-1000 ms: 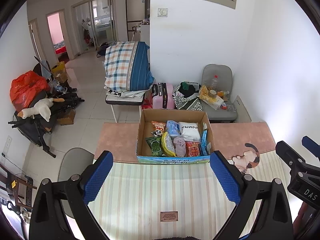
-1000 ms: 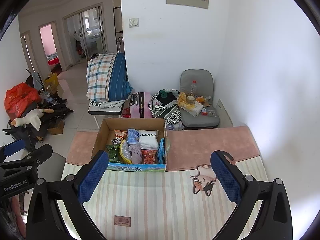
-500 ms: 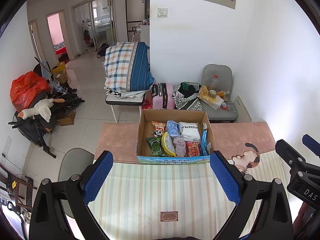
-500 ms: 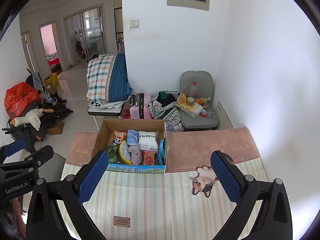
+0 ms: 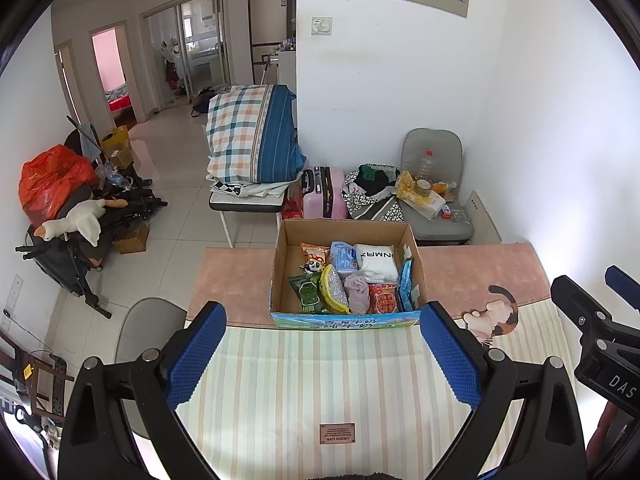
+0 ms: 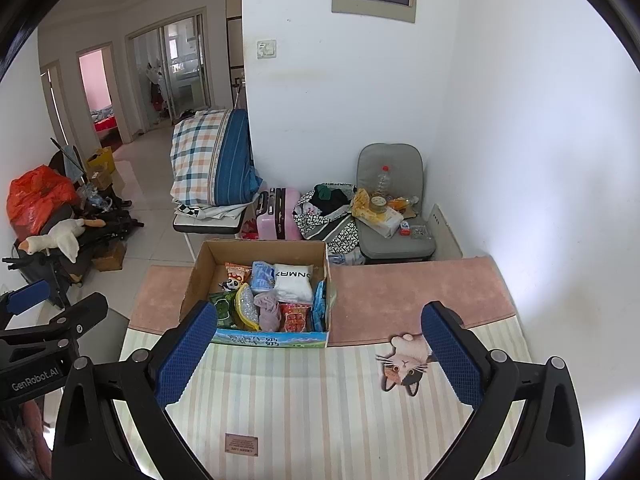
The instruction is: Organize soft objects
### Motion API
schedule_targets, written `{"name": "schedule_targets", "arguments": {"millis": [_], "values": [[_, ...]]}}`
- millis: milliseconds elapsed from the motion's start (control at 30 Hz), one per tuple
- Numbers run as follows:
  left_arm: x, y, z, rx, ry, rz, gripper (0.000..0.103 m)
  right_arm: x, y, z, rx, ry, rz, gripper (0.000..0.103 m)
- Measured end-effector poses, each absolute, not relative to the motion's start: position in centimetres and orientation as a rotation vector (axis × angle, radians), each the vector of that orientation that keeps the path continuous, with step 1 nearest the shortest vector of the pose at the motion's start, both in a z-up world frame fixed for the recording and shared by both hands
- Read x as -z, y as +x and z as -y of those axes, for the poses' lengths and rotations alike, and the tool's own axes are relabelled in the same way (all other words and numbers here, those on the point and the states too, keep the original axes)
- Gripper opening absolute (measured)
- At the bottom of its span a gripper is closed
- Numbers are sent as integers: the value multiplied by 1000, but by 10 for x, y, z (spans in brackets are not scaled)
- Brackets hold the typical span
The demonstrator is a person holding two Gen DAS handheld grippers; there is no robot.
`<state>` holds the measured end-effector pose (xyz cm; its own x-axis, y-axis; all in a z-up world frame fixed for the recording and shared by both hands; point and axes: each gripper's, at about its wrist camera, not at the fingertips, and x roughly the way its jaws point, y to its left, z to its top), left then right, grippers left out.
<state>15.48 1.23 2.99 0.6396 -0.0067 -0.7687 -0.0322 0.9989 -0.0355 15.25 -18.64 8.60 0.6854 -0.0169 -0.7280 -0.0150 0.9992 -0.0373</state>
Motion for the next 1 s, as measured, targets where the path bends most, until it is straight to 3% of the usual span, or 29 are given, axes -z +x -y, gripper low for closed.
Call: {"name": "schedule_targets", "arguments": {"millis": [1000], "values": [[-27,145,-13,-17,-42,-872,99,-82,151,191,-6,-51,-818,103]]}}
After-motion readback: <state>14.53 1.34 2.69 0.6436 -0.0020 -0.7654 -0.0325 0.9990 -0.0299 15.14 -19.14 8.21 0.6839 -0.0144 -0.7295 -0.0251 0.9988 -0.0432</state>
